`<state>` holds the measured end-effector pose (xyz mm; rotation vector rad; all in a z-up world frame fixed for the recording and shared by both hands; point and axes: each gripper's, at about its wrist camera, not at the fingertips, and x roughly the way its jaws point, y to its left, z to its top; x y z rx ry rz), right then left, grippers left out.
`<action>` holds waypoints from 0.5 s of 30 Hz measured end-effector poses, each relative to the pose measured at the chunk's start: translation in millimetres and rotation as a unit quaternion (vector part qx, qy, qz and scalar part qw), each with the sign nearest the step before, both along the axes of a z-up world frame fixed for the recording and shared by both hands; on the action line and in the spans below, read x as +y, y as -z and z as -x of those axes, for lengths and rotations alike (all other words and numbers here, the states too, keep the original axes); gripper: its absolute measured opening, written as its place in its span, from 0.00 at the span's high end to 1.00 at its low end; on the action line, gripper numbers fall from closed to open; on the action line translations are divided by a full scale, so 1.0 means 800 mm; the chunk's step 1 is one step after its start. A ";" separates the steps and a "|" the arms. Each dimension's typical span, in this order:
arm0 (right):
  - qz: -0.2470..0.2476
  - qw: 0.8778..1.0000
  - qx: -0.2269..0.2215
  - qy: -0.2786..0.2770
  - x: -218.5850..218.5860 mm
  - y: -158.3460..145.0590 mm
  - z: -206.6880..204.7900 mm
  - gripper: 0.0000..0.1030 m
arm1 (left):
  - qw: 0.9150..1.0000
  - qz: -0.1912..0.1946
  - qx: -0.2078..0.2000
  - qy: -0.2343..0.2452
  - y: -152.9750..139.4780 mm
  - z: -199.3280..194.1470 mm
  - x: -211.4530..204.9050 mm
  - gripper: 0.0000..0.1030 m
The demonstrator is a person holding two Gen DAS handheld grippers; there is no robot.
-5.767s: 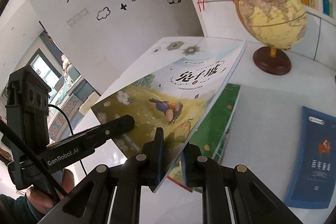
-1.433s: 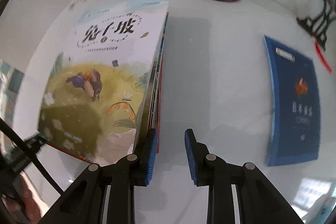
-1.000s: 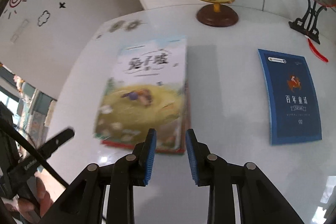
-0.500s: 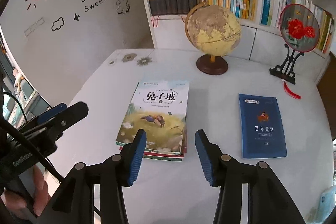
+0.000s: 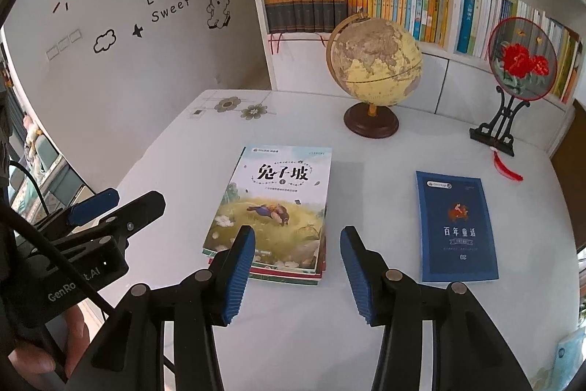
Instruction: Organize books
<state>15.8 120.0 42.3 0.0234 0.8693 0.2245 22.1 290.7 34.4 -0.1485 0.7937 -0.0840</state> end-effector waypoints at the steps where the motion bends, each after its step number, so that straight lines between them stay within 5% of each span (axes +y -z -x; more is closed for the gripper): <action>1: 0.001 1.000 0.001 0.000 0.000 0.001 0.000 0.54 | 1.000 0.001 0.000 0.000 0.000 0.000 0.000 0.29; 15: -0.005 1.000 -0.007 0.002 -0.005 -0.004 0.001 0.54 | 1.000 -0.024 0.004 0.003 0.001 0.000 -0.008 0.28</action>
